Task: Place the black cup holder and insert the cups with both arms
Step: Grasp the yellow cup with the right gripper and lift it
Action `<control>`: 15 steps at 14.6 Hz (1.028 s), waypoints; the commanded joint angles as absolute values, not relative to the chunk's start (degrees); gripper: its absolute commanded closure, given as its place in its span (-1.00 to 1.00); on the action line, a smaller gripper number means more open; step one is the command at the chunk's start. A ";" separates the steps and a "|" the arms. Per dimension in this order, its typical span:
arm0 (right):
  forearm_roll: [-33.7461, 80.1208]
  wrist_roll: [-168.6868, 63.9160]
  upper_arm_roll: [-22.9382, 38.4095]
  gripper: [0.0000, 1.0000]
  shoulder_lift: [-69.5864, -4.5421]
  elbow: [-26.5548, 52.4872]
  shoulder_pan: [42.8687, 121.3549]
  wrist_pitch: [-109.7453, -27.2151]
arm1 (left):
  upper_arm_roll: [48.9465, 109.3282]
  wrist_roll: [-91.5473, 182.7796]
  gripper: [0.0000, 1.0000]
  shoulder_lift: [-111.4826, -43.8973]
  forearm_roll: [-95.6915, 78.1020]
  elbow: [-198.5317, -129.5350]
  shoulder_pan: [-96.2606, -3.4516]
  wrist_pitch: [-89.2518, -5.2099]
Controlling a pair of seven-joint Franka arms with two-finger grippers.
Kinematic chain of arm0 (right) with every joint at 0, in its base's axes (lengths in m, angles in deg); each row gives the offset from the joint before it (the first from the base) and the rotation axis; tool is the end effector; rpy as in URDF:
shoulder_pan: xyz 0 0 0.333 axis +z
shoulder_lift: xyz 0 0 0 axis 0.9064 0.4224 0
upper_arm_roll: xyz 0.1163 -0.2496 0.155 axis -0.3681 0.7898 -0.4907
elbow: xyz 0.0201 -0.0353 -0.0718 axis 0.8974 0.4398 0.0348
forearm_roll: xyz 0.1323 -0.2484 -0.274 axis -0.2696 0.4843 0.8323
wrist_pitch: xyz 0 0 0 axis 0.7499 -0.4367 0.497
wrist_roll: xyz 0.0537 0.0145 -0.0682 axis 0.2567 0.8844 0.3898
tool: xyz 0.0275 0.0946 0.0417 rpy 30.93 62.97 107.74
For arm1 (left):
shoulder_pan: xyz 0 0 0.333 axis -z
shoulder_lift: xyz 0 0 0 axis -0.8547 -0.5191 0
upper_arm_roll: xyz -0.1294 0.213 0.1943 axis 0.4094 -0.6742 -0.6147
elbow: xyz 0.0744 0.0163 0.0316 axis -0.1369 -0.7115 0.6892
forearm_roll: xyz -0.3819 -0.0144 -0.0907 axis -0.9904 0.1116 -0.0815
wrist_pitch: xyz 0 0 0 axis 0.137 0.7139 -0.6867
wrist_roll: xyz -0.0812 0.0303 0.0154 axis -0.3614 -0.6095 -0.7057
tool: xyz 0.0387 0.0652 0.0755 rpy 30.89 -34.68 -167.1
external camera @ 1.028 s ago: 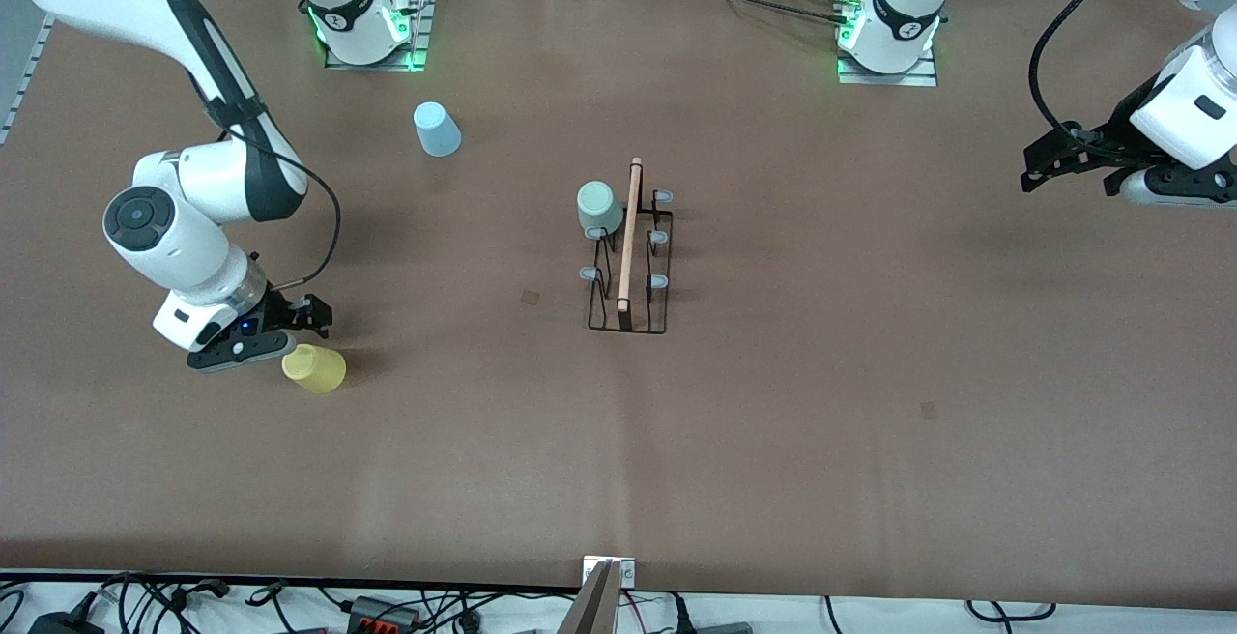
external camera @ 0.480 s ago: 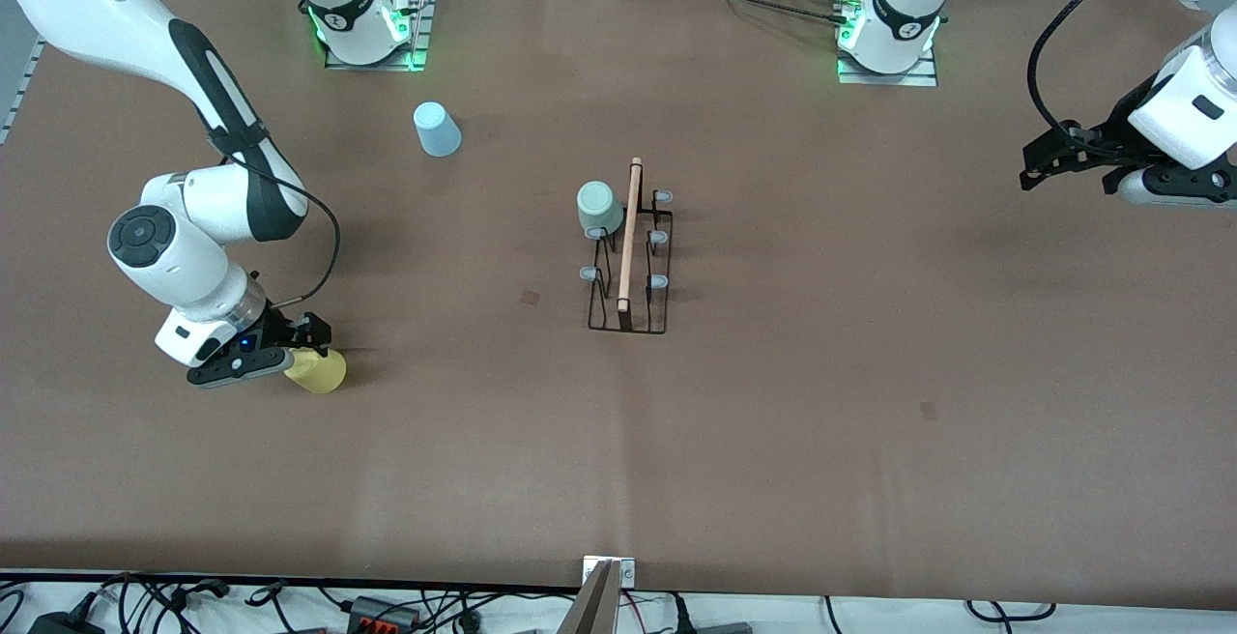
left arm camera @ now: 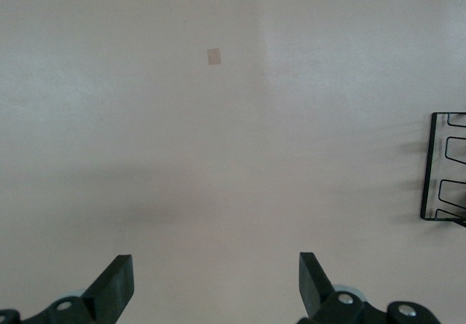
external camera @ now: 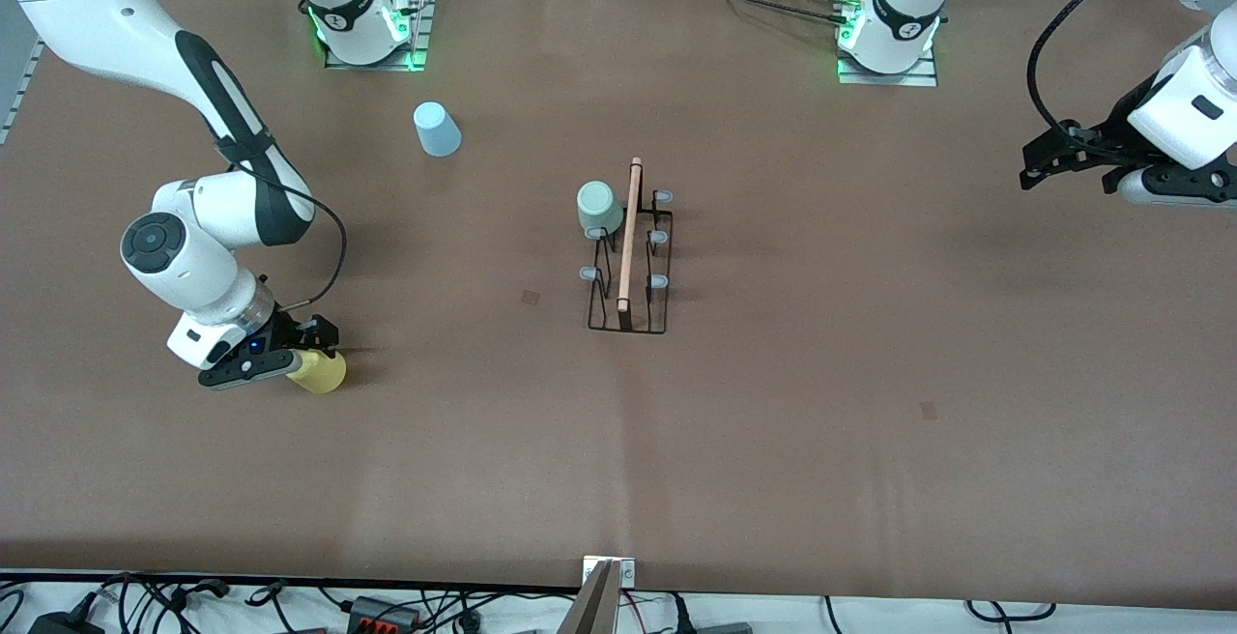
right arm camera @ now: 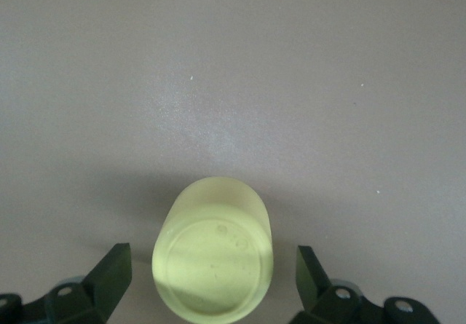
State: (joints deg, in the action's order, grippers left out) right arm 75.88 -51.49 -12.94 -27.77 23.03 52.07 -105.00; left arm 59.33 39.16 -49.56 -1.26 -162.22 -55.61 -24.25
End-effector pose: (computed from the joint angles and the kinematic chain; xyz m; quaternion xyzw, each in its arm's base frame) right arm 0.6503 0.0222 0.2260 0.9844 0.1420 0.1037 0.0092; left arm 0.5438 -0.0171 0.5906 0.9998 -0.0126 -0.0115 0.0132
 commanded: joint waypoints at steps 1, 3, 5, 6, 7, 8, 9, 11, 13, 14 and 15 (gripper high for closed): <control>76.20 -52.89 -13.09 -0.48 -26.87 22.05 52.01 -105.88 | 59.32 38.90 -1.00 -49.08 -1.74 -162.41 -55.74 -23.76; 75.94 -53.85 -13.09 0.18 -26.95 20.83 51.92 -105.79 | 59.32 38.90 -1.00 -49.17 -1.74 -162.41 -55.74 -23.76; 75.77 -53.95 -13.18 0.45 -28.26 20.20 51.92 -104.31 | 59.32 38.90 -1.00 -49.17 -1.74 -162.41 -55.74 -23.67; 75.68 -53.86 -13.36 0.52 -30.10 20.12 52.09 -100.99 | 59.32 38.90 -1.00 -49.08 -1.74 -162.41 -55.74 -23.76; 75.33 -53.51 -14.05 0.53 -32.21 19.33 52.35 -96.43 | 59.32 38.90 -1.00 -49.08 -1.74 -162.41 -55.74 -23.67; 73.76 -53.24 -15.37 0.55 -34.49 18.89 52.88 -92.99 | 59.32 38.90 -1.00 -49.17 -1.74 -162.41 -55.74 -23.67; 70.61 -52.37 -15.99 0.58 -36.86 18.80 53.67 -89.56 | 59.32 38.90 -1.00 -49.17 -1.74 -162.41 -55.74 -23.67; 66.03 -47.56 -16.35 0.58 -40.56 18.80 57.26 -84.81 | 59.32 38.90 -1.00 -49.08 -1.74 -162.41 -55.74 -23.67; 65.04 -35.74 -16.96 0.58 -43.11 18.36 62.70 -81.63 | 59.32 38.90 -1.00 -49.17 -1.74 -162.41 -55.74 -23.67; 65.04 -28.62 -17.05 0.59 -43.39 17.66 65.43 -81.10 | 59.32 38.90 -1.00 -49.17 -1.74 -162.41 -55.74 -23.67; 65.04 -21.93 -17.05 0.61 -43.39 17.05 68.50 -80.57 | 59.23 38.90 -1.00 -49.08 -1.74 -162.41 -55.74 -23.76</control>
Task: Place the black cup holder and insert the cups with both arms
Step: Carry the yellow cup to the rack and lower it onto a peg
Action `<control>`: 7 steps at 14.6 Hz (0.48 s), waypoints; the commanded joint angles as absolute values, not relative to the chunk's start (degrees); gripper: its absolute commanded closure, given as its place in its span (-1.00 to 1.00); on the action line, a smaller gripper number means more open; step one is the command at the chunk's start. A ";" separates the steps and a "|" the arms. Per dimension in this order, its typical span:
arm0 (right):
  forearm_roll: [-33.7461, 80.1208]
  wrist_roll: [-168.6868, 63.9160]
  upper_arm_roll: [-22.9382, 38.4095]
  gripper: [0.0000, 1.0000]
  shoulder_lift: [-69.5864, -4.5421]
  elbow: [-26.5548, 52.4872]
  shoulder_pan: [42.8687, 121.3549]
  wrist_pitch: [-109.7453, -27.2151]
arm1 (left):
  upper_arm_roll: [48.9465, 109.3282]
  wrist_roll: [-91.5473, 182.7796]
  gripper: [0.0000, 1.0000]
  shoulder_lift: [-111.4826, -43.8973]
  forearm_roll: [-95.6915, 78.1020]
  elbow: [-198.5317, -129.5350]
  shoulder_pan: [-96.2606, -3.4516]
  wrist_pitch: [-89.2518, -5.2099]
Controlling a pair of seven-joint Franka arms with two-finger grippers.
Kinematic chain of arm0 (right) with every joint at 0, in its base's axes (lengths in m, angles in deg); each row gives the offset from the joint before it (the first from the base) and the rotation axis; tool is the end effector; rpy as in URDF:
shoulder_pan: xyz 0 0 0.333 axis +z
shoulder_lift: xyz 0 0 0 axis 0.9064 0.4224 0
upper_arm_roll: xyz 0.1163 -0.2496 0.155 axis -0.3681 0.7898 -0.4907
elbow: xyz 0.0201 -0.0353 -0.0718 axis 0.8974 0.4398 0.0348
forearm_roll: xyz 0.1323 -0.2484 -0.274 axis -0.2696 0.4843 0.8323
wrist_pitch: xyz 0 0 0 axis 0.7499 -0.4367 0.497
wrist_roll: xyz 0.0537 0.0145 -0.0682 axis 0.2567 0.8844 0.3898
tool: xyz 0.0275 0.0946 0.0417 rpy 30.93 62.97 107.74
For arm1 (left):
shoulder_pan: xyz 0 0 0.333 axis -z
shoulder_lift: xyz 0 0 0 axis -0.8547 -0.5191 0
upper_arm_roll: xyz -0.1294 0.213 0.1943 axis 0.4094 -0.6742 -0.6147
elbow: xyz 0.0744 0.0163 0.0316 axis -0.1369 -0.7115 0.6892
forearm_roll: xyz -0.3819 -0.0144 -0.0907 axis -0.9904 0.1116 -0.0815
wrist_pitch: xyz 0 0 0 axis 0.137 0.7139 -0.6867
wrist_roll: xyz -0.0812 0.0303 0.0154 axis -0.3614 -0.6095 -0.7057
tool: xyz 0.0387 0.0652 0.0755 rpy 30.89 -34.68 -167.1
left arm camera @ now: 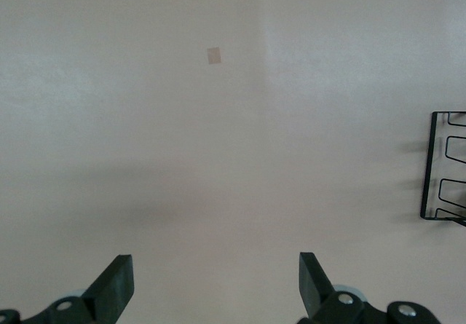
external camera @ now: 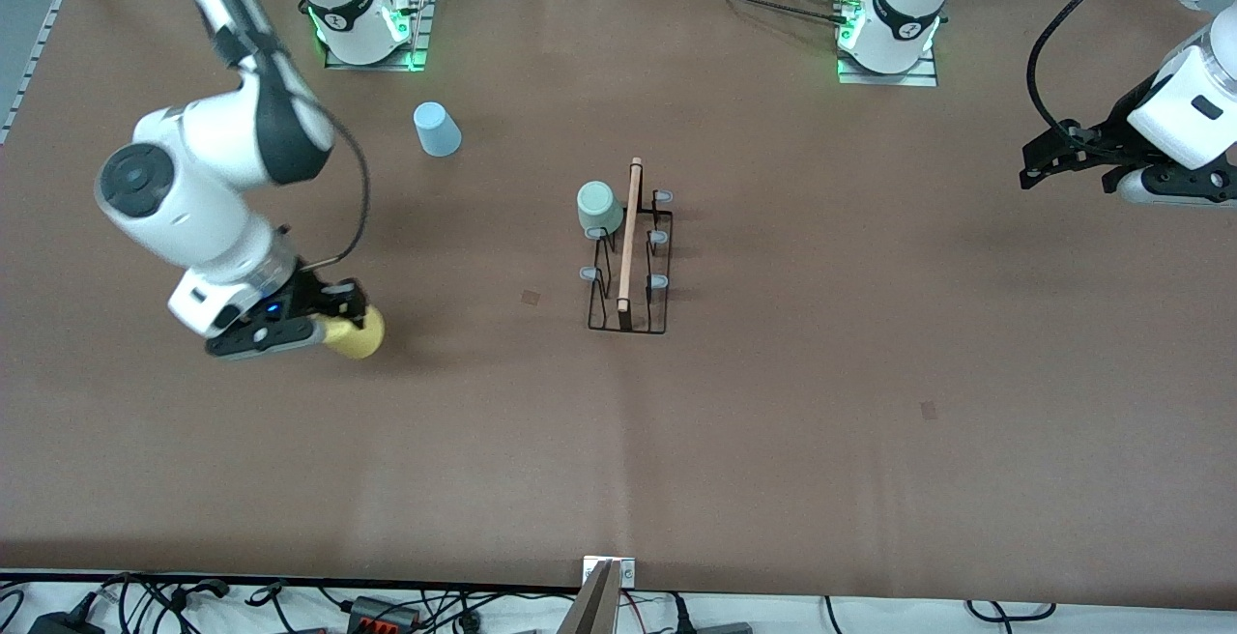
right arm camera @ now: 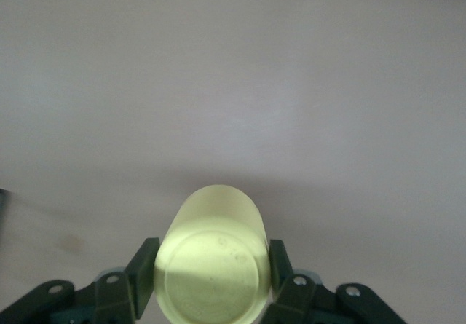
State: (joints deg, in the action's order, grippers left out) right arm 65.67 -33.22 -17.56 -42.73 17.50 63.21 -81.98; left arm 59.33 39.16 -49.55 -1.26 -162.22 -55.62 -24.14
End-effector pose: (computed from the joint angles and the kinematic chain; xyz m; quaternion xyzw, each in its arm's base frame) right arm 0.6214 0.1820 0.3967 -0.9957 -0.0497 -0.0707 0.0325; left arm 0.5436 -0.0170 0.5906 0.9998 -0.0125 -0.0123 0.0132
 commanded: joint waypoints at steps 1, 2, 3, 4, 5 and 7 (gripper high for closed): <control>65.13 -13.86 -17.05 0.64 -43.30 16.08 72.97 -80.65 | 59.32 38.90 -1.00 -49.17 -1.74 -162.41 -55.74 -23.67; 65.65 -6.04 -17.05 0.64 -42.78 15.20 76.40 -80.83 | 59.32 38.90 -1.00 -49.08 -1.74 -162.41 -55.74 -23.67; 66.27 0.39 -17.05 0.63 -41.99 14.24 78.96 -80.92 | 59.32 38.90 -1.00 -49.08 -1.74 -162.41 -55.74 -23.67; 66.80 4.63 -17.05 0.63 -40.94 13.18 80.55 -80.92 | 59.32 38.90 -1.00 -49.08 -1.74 -162.41 -55.74 -23.67; 67.32 7.90 -17.05 0.63 -39.97 11.43 82.66 -80.83 | 59.32 38.90 -1.00 -49.17 -1.74 -162.41 -55.74 -23.67; 67.85 12.48 -16.96 0.63 -37.78 8.18 85.57 -80.65 | 59.23 38.90 -1.00 -49.08 -1.74 -162.41 -55.74 -23.67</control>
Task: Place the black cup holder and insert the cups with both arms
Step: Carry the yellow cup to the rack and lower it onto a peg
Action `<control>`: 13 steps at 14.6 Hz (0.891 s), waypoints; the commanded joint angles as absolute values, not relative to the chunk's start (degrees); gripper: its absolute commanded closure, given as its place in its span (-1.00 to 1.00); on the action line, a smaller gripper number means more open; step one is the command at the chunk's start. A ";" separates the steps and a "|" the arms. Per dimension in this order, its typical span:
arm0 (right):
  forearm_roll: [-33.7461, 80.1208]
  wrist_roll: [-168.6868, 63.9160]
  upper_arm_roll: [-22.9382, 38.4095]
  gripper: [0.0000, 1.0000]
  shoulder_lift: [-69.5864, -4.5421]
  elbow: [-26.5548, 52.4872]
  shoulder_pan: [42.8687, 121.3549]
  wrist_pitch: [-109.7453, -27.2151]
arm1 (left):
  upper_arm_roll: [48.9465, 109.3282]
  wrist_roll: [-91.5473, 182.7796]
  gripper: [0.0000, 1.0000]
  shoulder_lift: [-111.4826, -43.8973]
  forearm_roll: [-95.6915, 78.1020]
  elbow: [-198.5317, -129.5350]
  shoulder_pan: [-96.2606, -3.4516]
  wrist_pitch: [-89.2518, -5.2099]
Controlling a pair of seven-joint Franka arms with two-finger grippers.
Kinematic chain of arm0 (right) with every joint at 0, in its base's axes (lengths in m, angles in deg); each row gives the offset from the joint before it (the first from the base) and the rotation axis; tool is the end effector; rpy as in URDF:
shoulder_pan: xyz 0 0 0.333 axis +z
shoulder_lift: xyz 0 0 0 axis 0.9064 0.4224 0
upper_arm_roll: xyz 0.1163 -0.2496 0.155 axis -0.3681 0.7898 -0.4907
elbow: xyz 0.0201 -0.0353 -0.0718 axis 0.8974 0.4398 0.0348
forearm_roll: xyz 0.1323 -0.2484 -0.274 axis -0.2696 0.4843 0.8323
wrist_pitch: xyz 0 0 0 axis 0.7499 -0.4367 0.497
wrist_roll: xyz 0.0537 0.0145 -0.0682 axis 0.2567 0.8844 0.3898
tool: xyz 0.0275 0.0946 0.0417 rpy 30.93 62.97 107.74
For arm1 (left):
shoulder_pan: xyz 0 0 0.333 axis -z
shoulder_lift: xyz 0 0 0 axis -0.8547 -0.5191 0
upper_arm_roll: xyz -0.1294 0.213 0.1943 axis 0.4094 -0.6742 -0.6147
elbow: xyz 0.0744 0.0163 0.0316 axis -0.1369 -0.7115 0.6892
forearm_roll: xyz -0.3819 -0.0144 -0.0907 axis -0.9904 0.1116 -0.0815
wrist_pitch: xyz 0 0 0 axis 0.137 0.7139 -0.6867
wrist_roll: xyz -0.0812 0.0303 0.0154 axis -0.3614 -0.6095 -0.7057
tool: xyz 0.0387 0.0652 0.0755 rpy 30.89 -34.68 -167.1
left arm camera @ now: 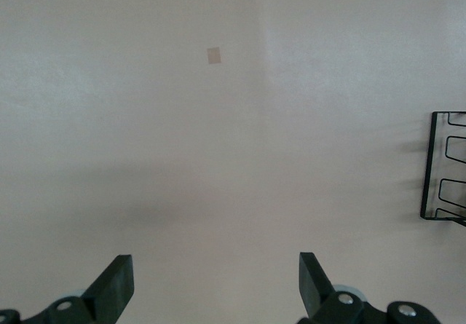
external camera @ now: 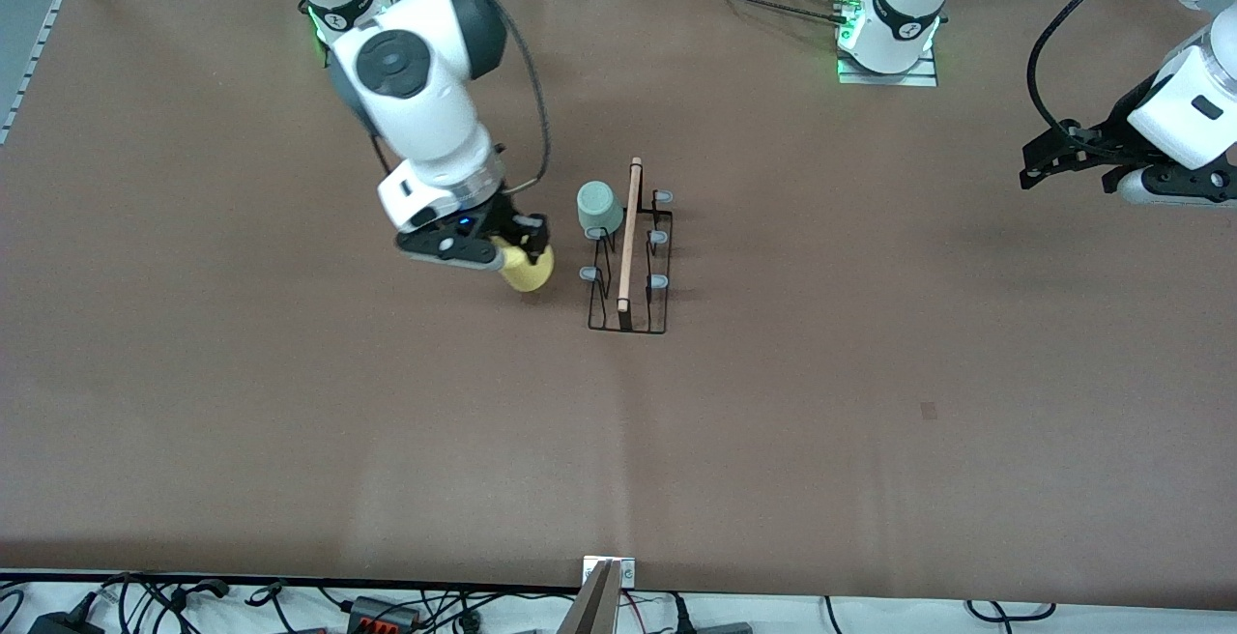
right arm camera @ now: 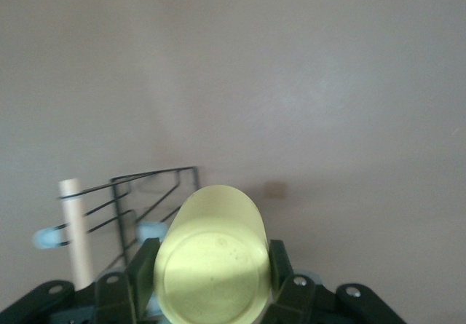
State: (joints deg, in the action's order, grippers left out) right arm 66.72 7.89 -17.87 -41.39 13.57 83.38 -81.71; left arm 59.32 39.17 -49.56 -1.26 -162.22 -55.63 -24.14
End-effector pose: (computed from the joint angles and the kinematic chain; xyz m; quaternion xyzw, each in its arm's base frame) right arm 0.5335 0.3932 0.4148 -0.9869 0.1280 -0.0617 0.0768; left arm 0.5436 -0.0168 0.5905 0.9998 -0.0123 -0.0124 0.0132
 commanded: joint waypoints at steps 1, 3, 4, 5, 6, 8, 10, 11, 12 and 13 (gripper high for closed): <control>69.42 14.15 -16.96 0.63 -36.63 6.77 87.06 -80.65 | 59.32 38.90 -1.00 -49.08 -1.74 -162.41 -55.74 -23.67; 72.68 17.14 -16.96 0.63 -35.05 6.14 88.74 -81.00 | 59.32 38.90 -1.00 -49.17 -1.74 -162.41 -55.74 -23.67; 73.47 17.42 -16.96 0.62 -34.43 6.14 89.09 -81.18 | 59.32 38.90 -1.00 -49.08 -1.74 -162.41 -55.74 -23.67; 73.83 17.51 -16.96 0.62 -33.82 6.14 89.27 -81.27 | 59.32 38.90 -1.00 -49.17 -1.74 -162.41 -55.74 -23.67; 73.92 17.60 -16.96 0.61 -33.20 6.14 89.45 -81.35 | 59.32 38.90 -1.00 -49.17 -1.74 -162.41 -55.74 -23.67; 74.01 17.60 -16.96 0.57 -32.15 6.14 89.62 -82.05 | 59.32 38.90 -1.00 -49.08 -1.74 -162.41 -55.74 -23.67; 74.01 17.60 -16.96 0.57 -31.62 6.14 89.89 -82.76 | 59.32 38.90 -1.00 -49.08 -1.74 -162.41 -55.74 -23.67; 74.36 17.60 -16.87 0.56 -31.26 6.14 89.89 -82.85 | 59.32 38.90 -1.00 -49.08 -1.74 -162.41 -55.74 -23.67; 74.53 17.60 -16.87 0.44 -31.09 6.14 89.89 -83.72 | 59.23 38.90 -1.00 -49.08 -1.74 -162.41 -55.74 -23.67; 74.45 17.68 -16.87 -0.33 -30.39 6.14 89.89 -84.95 | 59.32 38.90 -1.00 -49.08 -1.74 -162.41 -55.74 -23.67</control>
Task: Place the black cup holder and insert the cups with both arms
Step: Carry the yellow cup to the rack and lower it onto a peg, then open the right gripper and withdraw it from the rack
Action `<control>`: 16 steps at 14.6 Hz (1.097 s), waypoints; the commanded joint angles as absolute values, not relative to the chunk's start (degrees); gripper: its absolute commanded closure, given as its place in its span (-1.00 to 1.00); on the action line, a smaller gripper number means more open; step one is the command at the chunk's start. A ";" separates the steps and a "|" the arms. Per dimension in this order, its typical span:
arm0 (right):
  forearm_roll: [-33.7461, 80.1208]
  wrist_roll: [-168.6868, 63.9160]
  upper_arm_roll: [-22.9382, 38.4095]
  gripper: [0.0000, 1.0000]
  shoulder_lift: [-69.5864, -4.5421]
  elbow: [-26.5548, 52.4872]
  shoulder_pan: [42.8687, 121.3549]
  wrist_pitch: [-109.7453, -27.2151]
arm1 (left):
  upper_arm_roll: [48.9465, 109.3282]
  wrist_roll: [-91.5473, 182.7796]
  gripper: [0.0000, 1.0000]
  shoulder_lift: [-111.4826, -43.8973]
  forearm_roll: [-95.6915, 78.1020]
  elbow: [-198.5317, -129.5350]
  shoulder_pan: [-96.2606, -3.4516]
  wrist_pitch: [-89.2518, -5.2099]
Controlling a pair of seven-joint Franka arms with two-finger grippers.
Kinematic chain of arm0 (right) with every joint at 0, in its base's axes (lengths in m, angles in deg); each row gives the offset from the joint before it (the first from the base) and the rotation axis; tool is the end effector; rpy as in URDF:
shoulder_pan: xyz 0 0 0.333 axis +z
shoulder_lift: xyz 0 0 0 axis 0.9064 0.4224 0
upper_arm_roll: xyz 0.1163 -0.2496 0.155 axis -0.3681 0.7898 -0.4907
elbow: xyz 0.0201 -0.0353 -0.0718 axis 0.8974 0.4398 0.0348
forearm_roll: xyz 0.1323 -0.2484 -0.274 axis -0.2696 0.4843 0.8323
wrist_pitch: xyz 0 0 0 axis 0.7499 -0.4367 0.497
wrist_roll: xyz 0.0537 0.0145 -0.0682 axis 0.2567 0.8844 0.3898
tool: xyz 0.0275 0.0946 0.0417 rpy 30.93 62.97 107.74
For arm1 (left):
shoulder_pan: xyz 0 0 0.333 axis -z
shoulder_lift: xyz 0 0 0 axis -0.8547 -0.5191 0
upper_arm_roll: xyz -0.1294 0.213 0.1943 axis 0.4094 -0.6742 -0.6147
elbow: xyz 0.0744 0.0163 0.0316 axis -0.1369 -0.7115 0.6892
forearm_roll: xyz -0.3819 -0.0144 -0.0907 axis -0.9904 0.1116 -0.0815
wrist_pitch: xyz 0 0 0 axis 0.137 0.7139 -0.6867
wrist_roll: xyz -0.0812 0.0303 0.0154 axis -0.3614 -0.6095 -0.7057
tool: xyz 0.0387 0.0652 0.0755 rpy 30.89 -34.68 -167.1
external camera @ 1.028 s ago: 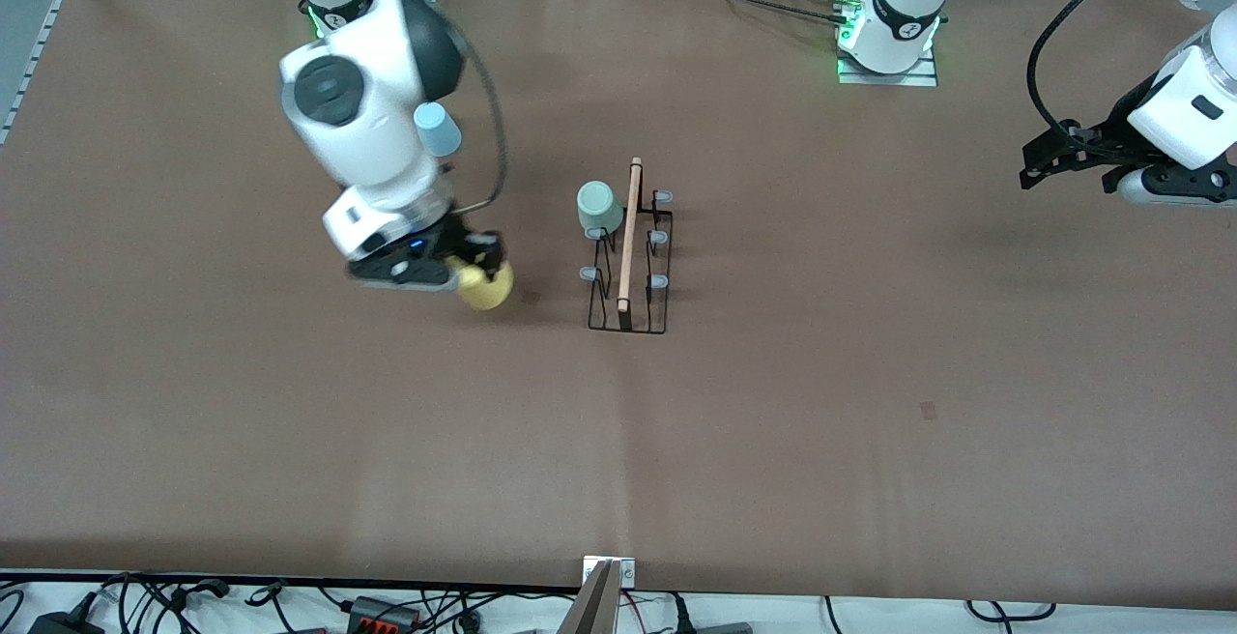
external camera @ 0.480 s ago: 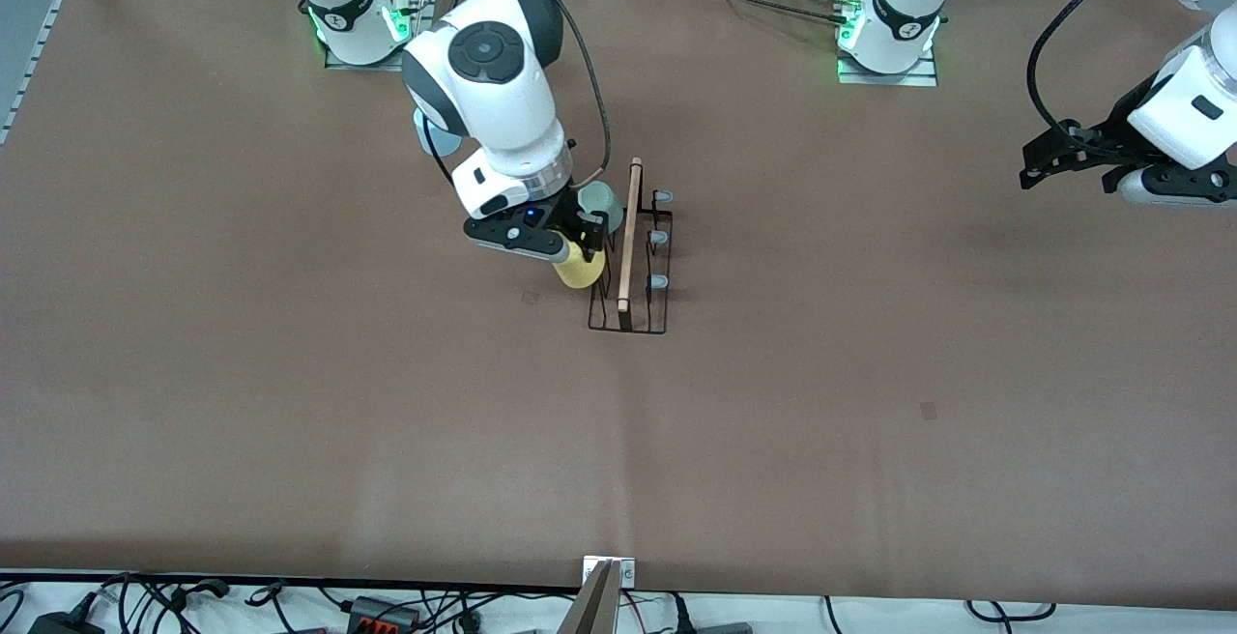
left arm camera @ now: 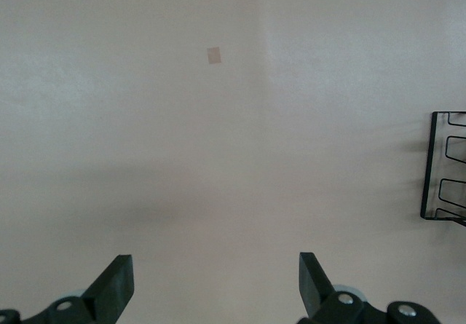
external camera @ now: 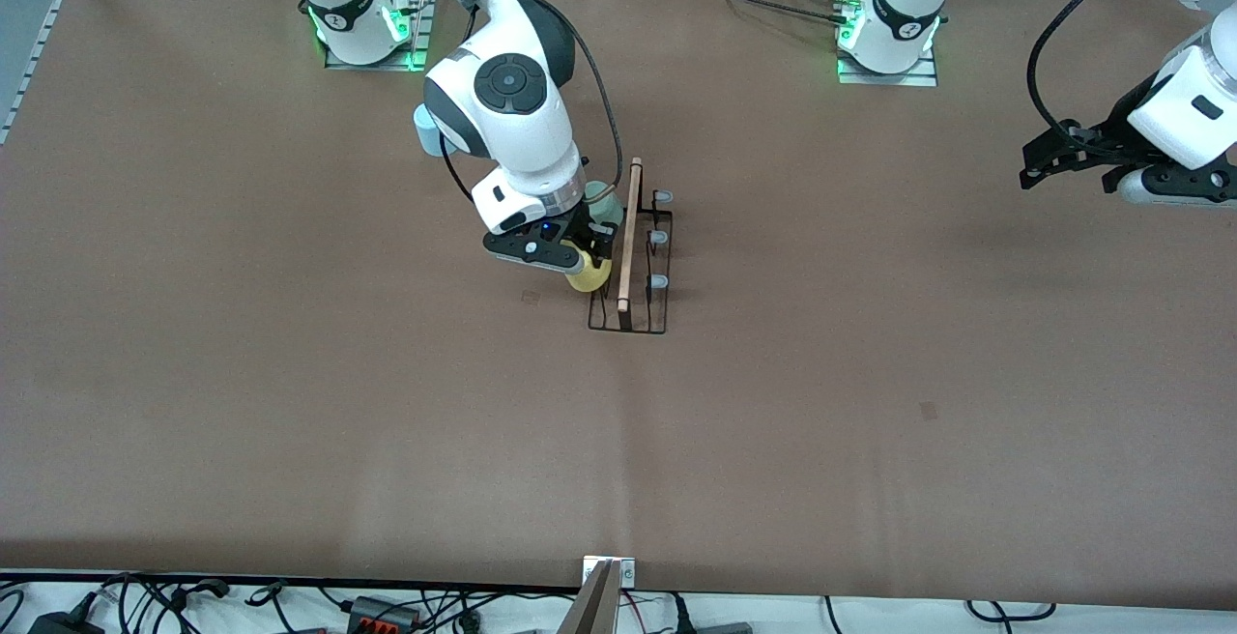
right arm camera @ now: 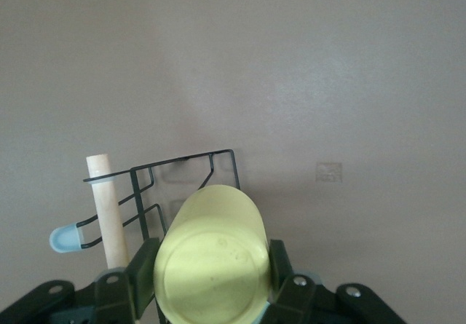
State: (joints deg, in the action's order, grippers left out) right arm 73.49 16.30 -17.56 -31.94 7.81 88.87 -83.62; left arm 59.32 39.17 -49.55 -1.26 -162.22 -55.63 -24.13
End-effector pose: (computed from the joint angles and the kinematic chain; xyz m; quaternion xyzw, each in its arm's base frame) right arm 0.5278 0.4525 0.3589 -0.9872 0.1319 -0.0647 0.0625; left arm 0.5436 -0.0168 0.5905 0.9998 -0.0123 -0.0124 0.0132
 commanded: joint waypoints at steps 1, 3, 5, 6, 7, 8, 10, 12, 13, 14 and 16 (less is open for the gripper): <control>74.45 17.51 -16.70 -0.99 -30.29 6.14 89.97 -85.57 | 59.23 38.90 -1.00 -49.08 -1.74 -162.41 -55.74 -23.67; 73.75 16.10 -16.00 -1.00 -31.95 6.14 89.10 -85.31 | 59.23 38.90 -1.00 -49.08 -1.74 -162.41 -55.74 -23.58; 72.78 15.93 -15.99 -1.00 -35.11 6.49 87.08 -83.65 | 59.23 38.90 -1.00 -49.08 -1.74 -162.41 -55.74 -23.67; 71.99 14.45 -16.08 -1.00 -37.13 6.58 85.86 -81.03 | 59.23 38.90 -1.00 -49.08 -1.74 -162.41 -55.74 -23.67; 69.72 12.00 -16.17 -1.00 -39.24 6.58 84.36 -77.96 | 59.23 38.90 -1.00 -49.08 -1.74 -162.41 -55.74 -23.67; 66.05 7.10 -16.17 -1.00 -42.22 6.75 82.09 -75.06 | 59.23 38.90 -1.00 -49.08 -1.74 -162.41 -55.74 -23.67; 61.81 -3.97 -16.26 -1.00 -47.41 7.80 76.47 -68.30 | 59.23 38.90 -1.00 -49.08 -1.74 -162.41 -55.74 -23.67; 61.53 -12.25 -16.17 -1.00 -52.68 9.21 69.01 -62.14 | 59.23 38.90 -1.00 -49.08 -1.74 -162.41 -55.74 -23.67; 61.53 -15.68 -16.17 -1.00 -54.71 9.57 65.14 -59.50 | 59.23 38.90 -1.00 -49.08 -1.74 -162.41 -55.74 -23.58; 61.44 -19.89 -15.74 -1.00 -55.95 9.31 62.23 -56.95 | 59.23 38.90 -1.00 -49.08 -1.74 -162.41 -55.74 -23.58; 59.69 -27.45 -8.39 -1.00 -57.45 8.52 61.32 -53.68 | 59.23 38.90 -1.00 -49.08 -1.74 -162.41 -55.74 -23.67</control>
